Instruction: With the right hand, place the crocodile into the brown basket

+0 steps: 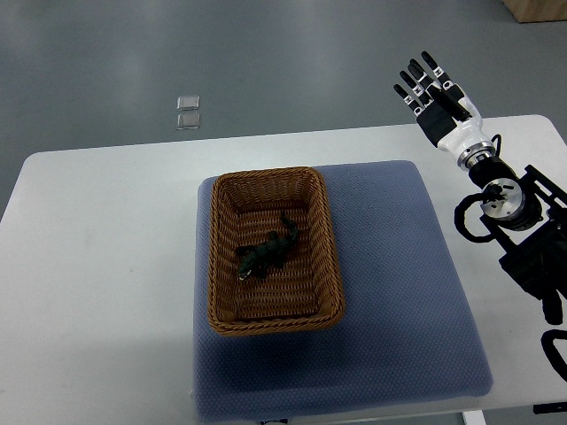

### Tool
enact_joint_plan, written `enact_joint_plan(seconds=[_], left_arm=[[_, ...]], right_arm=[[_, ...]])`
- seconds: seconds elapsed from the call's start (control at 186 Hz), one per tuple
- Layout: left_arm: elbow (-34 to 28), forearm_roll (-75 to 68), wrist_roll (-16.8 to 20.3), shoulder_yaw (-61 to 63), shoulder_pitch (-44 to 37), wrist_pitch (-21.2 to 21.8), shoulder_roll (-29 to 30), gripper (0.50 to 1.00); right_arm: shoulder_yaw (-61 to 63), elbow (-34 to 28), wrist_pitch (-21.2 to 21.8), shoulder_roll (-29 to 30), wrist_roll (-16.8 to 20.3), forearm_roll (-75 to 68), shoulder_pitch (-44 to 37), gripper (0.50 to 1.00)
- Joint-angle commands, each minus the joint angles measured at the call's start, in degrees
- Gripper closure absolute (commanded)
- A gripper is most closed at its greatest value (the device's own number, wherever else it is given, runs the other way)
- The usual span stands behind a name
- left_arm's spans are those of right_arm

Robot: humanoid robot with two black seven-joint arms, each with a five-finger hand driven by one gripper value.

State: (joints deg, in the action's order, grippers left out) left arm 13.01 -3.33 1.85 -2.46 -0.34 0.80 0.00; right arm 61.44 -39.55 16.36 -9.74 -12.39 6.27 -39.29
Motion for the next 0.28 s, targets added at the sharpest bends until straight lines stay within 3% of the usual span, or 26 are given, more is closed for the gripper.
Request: enact_joint_plan(seconds=[0.0, 0.274], left_arm=[[0.0, 0.0, 0.0, 0.0, 0.0, 0.0, 0.0, 0.5], [0.0, 0.0, 0.0, 0.0, 0.0, 0.0, 0.0, 0.5]], right_arm=[[0.0, 0.6, 0.9, 0.0, 0.0, -0.8, 0.3, 0.572], [0.1, 1.0, 1.0, -0.1, 0.0, -3.5, 0.2, 0.572]])
